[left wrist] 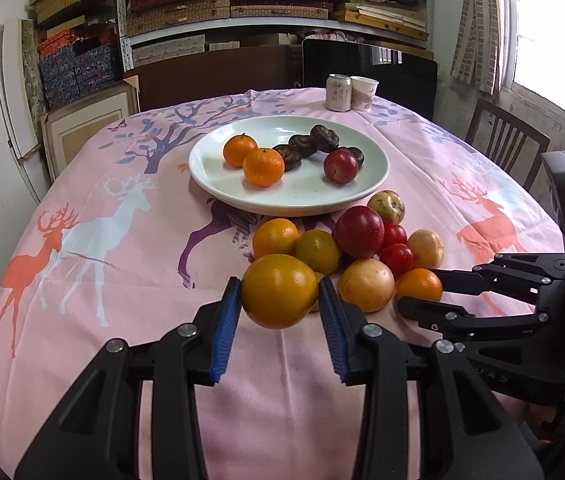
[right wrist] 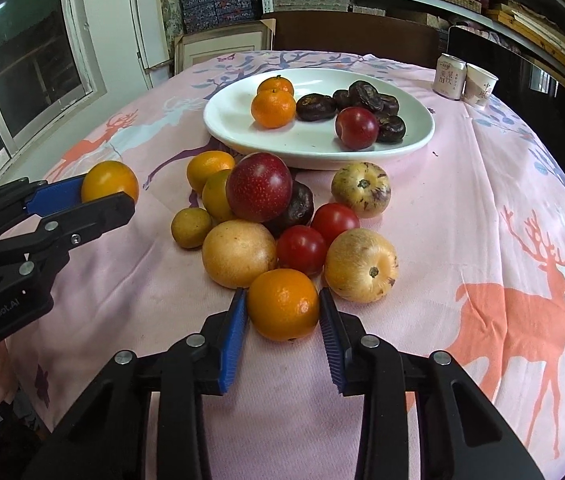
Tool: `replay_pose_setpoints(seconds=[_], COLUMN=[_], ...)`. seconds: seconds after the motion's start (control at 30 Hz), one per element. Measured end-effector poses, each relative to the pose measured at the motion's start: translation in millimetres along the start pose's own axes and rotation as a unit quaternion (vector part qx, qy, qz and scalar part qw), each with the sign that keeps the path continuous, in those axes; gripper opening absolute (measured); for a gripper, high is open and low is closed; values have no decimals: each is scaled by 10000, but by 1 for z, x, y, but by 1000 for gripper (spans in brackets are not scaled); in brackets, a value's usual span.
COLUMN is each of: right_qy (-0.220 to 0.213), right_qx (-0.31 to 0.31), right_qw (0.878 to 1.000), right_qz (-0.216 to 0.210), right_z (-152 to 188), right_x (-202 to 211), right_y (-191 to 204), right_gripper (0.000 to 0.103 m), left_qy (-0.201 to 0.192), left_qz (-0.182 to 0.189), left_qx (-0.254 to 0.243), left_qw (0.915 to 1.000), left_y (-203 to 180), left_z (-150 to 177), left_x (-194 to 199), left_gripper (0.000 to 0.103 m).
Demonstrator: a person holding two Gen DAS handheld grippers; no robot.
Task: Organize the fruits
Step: 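Grasp a yellow tomato with the left tool while the right tool grasps a mandarin, then carry the yellow tomato and mandarin onto the white plate and open both tools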
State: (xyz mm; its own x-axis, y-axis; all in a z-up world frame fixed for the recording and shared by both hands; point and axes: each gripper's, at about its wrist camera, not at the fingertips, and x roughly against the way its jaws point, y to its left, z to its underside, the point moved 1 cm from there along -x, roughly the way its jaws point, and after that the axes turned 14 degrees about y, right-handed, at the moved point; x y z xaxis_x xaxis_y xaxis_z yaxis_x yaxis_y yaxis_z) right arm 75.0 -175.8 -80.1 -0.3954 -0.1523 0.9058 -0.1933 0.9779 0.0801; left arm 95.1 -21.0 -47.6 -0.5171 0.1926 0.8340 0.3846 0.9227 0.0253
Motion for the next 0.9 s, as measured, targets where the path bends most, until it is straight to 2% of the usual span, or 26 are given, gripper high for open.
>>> replay_pose_setpoints(seconds=[0.43,0.9], right_qy=[-274,-836], right_qx=[-138,-474], right_qw=[9990,9949], right_qz=[-318,-314], right_z=[17,23], right_x=[21,58], right_y=[-16,-48], right_gripper=[36,36], left_qy=[16,-28], left_qz=[-16,0], left_qx=[-21,-27], left_qw=[10000,10000], left_y=[-4,-6], left_z=[0,-3], left_x=[-1,4], left_gripper=[39,39])
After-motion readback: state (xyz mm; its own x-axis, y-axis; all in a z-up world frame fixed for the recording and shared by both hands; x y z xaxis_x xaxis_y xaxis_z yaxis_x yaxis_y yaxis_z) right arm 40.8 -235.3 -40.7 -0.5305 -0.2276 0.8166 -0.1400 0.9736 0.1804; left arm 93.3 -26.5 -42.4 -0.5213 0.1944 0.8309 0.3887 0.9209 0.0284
